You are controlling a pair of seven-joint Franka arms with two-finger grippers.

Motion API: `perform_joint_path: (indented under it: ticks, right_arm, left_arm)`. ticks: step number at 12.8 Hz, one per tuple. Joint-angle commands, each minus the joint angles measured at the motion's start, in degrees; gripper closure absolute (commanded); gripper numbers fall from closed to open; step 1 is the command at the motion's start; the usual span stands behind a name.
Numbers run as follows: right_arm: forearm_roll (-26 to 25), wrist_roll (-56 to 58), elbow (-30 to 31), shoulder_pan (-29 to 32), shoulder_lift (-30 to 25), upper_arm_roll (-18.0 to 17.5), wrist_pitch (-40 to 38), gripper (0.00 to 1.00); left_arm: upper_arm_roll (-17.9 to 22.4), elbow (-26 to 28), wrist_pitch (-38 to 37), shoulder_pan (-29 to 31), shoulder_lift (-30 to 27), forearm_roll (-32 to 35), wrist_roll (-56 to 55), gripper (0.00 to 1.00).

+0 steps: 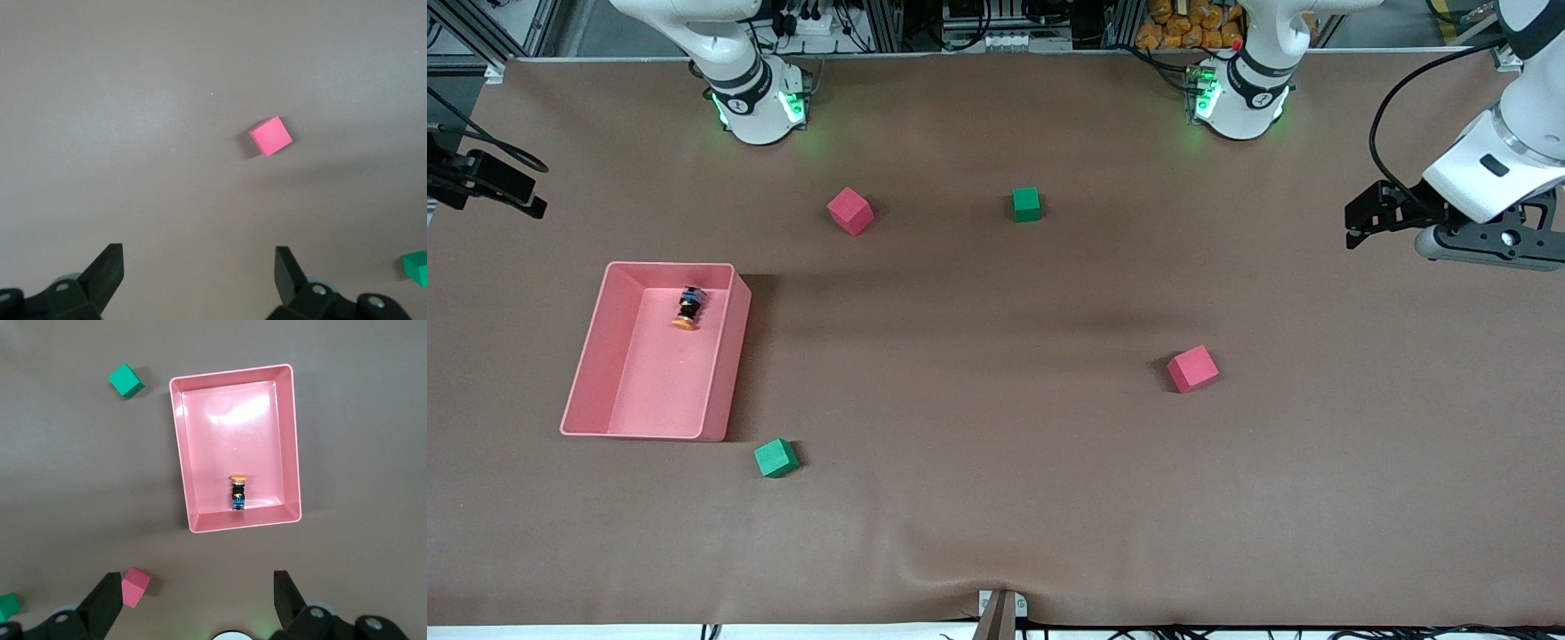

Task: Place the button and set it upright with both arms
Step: 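Reach the right gripper down into the pink tray toward the button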

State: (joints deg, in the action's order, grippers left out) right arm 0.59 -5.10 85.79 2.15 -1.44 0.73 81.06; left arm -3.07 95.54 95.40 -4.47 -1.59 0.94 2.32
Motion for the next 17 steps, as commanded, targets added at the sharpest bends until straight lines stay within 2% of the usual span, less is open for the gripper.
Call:
perform_joint_path:
  ticks: [1,3,6,10,15,17]
  right_arm:
    - [-0.94,0.53,0.34,-0.04,-0.32,-0.2,0.15,0.0]
    - [-1.03,0.53,2.18,-0.04,-0.23,-0.2,0.59,0.0]
    - [-2.25,0.53,10.95,0.48,-0.06,-0.12,7.69,0.0]
    - [-2.7,0.44,23.61,1.1,2.31,-0.12,20.69,0.0]
    - [-2.79,0.88,34.77,3.04,8.55,-0.12,35.8,0.0]
    - [-2.79,0.97,41.97,2.95,9.52,-0.12,46.42,0.0]
  left_arm:
    - [-0.18,-1.76,-1.62,0.51,0.8,0.55,0.93,0.0]
    - [-0.09,-1.84,-1.62,0.51,0.8,0.38,0.94,0.0]
    - [-0.18,-1.76,-1.62,0.42,1.06,0.38,0.5,0.0]
    - [-0.09,-1.84,-1.53,0.51,2.2,0.38,0.76,0.0]
    - [-0.09,-1.84,-1.53,0.51,2.2,0.38,1.02,0.0]
    - [-0.09,-1.84,-1.53,0.43,2.2,0.82,1.11,0.0]
